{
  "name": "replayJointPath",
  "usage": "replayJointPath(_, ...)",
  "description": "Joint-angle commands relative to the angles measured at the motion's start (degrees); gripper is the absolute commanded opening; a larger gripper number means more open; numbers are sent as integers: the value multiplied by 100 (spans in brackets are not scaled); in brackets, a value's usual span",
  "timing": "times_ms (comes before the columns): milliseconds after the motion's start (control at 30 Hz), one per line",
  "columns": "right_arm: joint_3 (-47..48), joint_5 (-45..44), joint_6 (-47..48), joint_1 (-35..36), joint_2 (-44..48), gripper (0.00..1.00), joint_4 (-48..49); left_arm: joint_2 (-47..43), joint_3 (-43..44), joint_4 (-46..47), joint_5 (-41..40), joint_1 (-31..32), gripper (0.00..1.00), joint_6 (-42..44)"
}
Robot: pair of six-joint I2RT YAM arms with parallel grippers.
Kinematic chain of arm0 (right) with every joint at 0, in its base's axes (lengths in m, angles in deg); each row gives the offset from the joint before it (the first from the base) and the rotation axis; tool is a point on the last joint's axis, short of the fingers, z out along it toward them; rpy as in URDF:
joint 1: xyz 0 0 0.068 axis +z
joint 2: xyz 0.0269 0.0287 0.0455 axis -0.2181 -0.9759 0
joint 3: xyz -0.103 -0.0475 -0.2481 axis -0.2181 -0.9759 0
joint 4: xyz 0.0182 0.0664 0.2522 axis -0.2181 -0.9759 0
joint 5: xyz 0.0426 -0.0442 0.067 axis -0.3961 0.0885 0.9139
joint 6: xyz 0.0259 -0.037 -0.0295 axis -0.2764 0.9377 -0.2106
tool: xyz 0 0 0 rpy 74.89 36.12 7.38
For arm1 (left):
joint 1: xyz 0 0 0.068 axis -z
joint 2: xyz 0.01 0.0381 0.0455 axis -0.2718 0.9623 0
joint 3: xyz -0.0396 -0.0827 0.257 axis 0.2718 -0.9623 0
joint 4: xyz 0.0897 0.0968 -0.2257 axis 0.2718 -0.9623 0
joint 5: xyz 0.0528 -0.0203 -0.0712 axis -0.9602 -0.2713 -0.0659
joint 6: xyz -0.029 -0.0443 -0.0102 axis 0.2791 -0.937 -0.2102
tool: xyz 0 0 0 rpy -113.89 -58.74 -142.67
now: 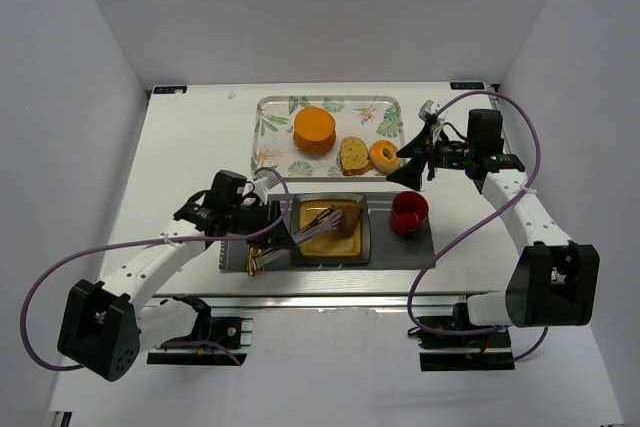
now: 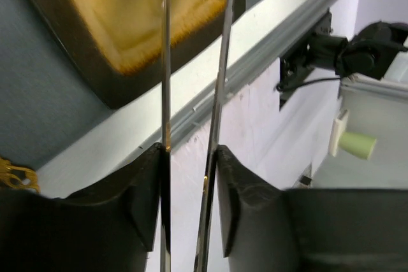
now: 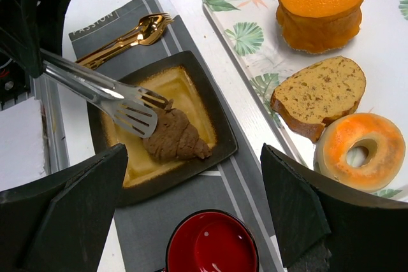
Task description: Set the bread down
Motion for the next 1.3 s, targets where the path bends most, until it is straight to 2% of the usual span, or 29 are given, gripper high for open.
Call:
replayJointPath(0, 149, 84, 114, 14, 133, 89, -26, -105, 410, 82, -470, 21, 49, 145)
replayJointPath(267, 122, 136, 123, 14, 107, 89, -8, -571, 428, 20, -865, 3, 62, -241)
replayJointPath(400, 140, 154, 114, 14, 81, 89, 18, -668, 402, 38, -1015, -58, 62, -417)
replayJointPath(500, 175, 180, 114, 23, 46, 89, 9, -747, 454, 204, -1076, -312, 62, -540)
replayJointPath(667, 184, 198, 122, 23, 46, 89, 27, -590, 577, 731, -603, -1428, 61, -899)
replayJointPath(733, 158, 207, 114, 14, 46, 89, 36, -405, 612, 1257, -488, -1710, 60, -1102)
replayJointPath(900, 96, 224, 114, 23, 98, 89, 97, 710, 1042, 2390, -409, -1763, 60, -1893)
replayJointPath(1100, 8, 207, 9, 23, 134, 90, 229, 2036, 2017, 2166, -663, -1772, 59, -2070)
replayJointPath(1267, -71, 189, -18, 14, 195, 89, 334, 2644, 2660, 2129, -708, -1772, 60, -2087)
